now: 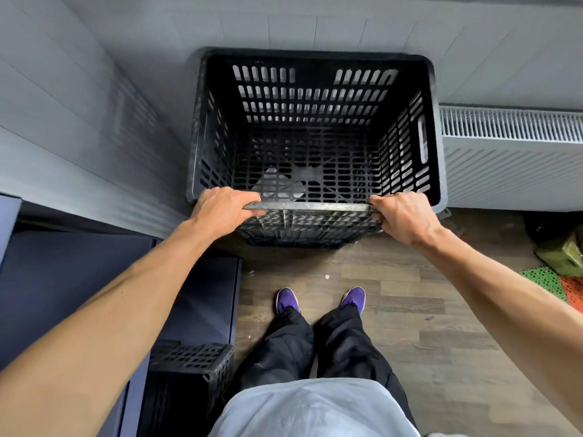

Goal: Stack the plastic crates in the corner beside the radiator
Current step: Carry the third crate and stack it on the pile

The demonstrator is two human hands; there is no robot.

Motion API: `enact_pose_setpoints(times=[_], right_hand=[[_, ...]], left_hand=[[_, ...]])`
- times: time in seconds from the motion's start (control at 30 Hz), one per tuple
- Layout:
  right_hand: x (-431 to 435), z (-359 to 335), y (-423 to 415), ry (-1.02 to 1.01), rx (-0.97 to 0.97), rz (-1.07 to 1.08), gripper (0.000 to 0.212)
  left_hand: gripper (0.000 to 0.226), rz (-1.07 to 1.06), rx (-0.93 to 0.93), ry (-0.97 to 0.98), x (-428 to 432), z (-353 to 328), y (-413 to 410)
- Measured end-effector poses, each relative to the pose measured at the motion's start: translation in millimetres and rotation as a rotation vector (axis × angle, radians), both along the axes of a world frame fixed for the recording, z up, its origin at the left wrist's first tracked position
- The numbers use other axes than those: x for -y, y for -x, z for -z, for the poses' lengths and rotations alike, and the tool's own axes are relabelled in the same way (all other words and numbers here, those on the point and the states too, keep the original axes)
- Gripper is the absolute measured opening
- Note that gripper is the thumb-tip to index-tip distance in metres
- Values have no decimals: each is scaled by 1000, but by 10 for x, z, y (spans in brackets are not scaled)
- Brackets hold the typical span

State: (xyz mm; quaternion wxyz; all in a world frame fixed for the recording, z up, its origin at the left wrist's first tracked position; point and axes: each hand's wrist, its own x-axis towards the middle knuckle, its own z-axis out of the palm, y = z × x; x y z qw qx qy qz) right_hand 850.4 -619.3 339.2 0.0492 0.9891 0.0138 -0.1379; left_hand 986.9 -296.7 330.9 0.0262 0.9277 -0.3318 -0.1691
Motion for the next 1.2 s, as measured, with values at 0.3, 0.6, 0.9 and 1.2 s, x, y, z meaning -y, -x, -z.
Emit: enact_pose_setpoints(times=[0.3, 0.6, 0.9, 1.2], right_hand=[[-44, 5, 23, -9, 36, 38, 16], [-80, 44, 14, -11, 50, 54, 16], [92, 168, -32, -56, 51, -22, 22], [240, 171, -35, -150, -26, -7, 24]], left_hand=[[42, -39, -147, 11, -45, 6, -146], [39, -41, -156, 0, -88, 5, -208], [40, -100, -59, -57, 6, 50, -116], [57, -122, 65, -28, 80, 99, 64]])
